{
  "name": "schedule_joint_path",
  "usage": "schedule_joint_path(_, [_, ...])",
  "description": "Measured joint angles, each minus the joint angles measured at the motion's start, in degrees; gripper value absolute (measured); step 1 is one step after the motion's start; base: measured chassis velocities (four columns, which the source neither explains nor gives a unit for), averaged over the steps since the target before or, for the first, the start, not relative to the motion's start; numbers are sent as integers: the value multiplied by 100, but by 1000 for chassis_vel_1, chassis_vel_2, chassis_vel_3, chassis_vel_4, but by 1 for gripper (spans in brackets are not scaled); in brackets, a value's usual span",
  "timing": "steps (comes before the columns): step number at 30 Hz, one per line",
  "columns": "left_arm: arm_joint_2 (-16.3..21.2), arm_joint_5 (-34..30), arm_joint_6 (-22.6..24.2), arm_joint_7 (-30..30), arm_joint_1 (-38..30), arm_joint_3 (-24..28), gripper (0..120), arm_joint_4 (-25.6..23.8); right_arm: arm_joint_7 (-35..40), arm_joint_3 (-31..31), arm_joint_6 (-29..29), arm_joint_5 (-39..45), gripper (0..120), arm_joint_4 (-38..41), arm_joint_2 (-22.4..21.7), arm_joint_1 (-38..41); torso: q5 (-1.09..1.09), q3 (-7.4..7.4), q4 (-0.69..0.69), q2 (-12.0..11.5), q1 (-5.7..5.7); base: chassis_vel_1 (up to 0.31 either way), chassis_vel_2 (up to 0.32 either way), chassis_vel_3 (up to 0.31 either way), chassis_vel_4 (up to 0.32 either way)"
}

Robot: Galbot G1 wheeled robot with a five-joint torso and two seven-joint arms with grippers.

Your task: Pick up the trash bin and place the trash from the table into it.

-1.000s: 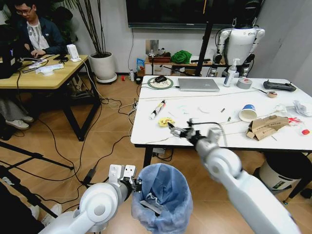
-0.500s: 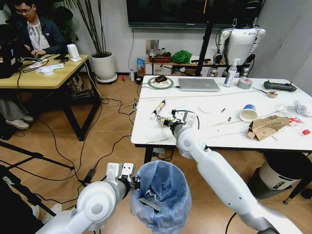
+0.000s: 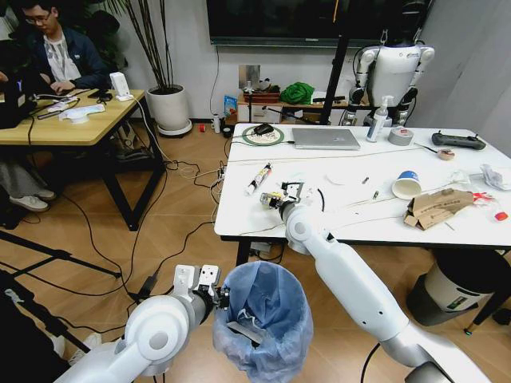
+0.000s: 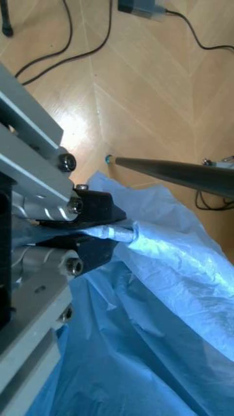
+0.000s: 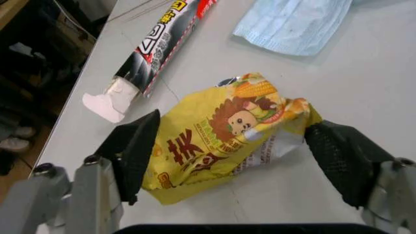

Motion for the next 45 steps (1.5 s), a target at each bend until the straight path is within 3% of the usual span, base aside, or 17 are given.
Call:
schedule_joint_path(3, [4,39,0,50,7,-3,0,-14,-172,0,83,-141,60,-11,-38,-20,0,0,0,0,0,0,0,0,0])
schedule_joint_path(5, [4,57,0,60,12,-2,0,-14,-191,0,92,-154,57,-11,-46,-25,0,0,0,0,0,0,0,0,0])
schedule_joint_path(19, [-5,235,0,105,-16,-13,0,42,-342,9,195,-268,1,-12,-58,-67,0,0,0,0,0,0,0,0,0])
schedule_joint_path(22, [-2,316,0,113,-29,-11,0,64,-349,45,208,-213,0,73,-79,-77,1,0,1,0,0,0,0,0,0])
schedule_joint_path(29, [-90,238,0,75,-145,-17,0,215,-1097,269,162,144,0,1132,-497,-345,0,0,-1,0,0,0,0,0,0])
schedule_joint_path(36, [-154,111,0,7,-226,-42,0,294,-2310,261,130,451,0,2562,-1474,-1249,1,0,-1,0,0,0,0,0,0])
schedule_joint_path(38, [-176,-1,0,-58,-261,-66,0,303,-2900,307,68,292,0,3045,-1873,-1754,2,-1,-1,0,0,0,0,0,0])
schedule_joint_path(45, [-209,-68,0,-102,-298,-77,0,308,-3816,460,-120,-426,0,3732,-2509,-2588,1,-1,0,0,0,0,0,0,0])
